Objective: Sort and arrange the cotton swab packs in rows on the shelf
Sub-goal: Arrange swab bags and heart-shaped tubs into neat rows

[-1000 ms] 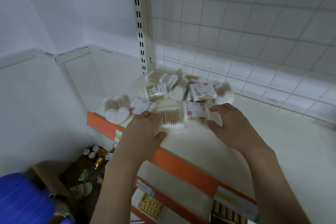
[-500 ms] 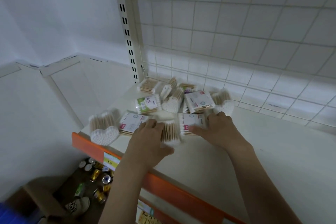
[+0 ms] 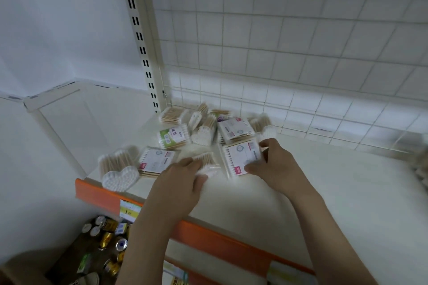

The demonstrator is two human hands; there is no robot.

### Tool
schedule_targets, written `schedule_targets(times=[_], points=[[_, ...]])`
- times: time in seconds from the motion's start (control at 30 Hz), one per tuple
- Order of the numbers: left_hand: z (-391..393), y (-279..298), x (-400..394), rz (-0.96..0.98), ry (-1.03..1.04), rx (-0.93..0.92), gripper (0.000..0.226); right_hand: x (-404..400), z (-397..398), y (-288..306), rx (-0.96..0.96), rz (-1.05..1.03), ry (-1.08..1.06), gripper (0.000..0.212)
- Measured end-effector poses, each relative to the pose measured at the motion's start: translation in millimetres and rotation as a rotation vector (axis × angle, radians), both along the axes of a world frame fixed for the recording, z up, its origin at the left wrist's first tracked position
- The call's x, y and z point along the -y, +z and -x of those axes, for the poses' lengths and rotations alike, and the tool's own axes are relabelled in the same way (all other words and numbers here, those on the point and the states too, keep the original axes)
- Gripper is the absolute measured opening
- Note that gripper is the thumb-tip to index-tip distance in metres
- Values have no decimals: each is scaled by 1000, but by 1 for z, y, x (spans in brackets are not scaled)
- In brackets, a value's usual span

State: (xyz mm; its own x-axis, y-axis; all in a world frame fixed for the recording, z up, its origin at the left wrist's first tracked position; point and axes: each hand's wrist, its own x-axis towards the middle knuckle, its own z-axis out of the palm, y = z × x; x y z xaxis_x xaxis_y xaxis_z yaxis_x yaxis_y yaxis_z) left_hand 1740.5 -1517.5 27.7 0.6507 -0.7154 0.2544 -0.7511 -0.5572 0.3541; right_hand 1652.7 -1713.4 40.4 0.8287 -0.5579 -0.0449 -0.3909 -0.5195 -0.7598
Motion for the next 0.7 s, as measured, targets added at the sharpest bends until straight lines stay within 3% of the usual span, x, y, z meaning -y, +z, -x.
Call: schedule_targets(times=[0.17, 0.7], points=[[24, 3, 2, 153, 27, -23, 38, -1, 37, 8, 66, 141, -51, 25], [90, 8, 17, 204, 12, -107, 37, -21, 153, 16, 130, 346, -177, 19]])
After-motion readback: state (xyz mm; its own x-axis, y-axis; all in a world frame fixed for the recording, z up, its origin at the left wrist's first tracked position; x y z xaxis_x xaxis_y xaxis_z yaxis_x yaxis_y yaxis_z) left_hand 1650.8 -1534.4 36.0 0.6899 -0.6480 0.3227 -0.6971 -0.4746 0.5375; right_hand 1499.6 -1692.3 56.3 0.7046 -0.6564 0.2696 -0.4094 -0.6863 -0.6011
